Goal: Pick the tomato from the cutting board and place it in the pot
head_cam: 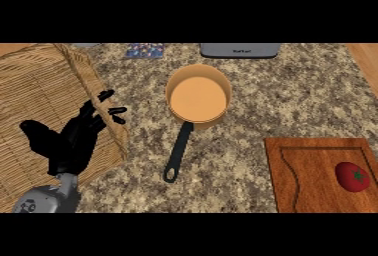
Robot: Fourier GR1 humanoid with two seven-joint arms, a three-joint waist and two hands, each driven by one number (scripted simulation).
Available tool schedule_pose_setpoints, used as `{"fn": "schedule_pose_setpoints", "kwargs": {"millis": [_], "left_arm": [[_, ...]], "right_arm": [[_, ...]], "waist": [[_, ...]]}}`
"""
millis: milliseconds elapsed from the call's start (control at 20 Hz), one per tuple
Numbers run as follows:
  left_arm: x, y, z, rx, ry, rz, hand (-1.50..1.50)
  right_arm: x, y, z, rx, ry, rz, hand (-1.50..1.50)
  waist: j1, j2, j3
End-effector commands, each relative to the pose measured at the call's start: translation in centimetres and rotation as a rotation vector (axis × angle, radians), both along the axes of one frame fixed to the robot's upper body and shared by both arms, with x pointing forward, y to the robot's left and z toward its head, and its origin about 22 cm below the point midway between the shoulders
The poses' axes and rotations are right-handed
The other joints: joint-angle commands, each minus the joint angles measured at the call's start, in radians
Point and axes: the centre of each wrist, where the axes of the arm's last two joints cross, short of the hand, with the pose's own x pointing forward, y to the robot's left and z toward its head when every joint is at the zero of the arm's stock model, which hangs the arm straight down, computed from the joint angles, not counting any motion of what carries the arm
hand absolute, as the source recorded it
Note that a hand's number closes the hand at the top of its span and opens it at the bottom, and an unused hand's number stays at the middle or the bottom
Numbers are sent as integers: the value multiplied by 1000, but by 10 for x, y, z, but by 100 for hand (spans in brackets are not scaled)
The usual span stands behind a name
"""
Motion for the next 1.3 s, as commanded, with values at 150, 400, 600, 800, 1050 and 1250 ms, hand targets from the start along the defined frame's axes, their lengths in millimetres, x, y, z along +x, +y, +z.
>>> {"fn": "schedule_pose_setpoints", "kwargs": {"millis": [150,400,600,800,1050,1250], "left_arm": [[4,-10,-8,20,0,4,0],[-8,-8,7,-4,-14,3,0],[-3,3,-7,14,-3,16,0],[-11,6,-3,15,4,2,0],[10,-17,-1,1,12,3,0],[4,5,10,5,-7,8,0]], "right_arm": [[6,15,-35,-92,69,46,-150],[-4,-1,-39,-58,75,16,-150],[0,17,-50,-4,46,13,-150],[-1,35,-62,-5,58,19,-150],[-13,15,-70,-21,76,-23,-150],[5,48,-75,-101,66,-81,-150]], "waist": [[-6,-2,0],[-13,-4,0],[-14,-4,0],[-13,-4,0],[-21,-3,0],[-11,-3,0]]}}
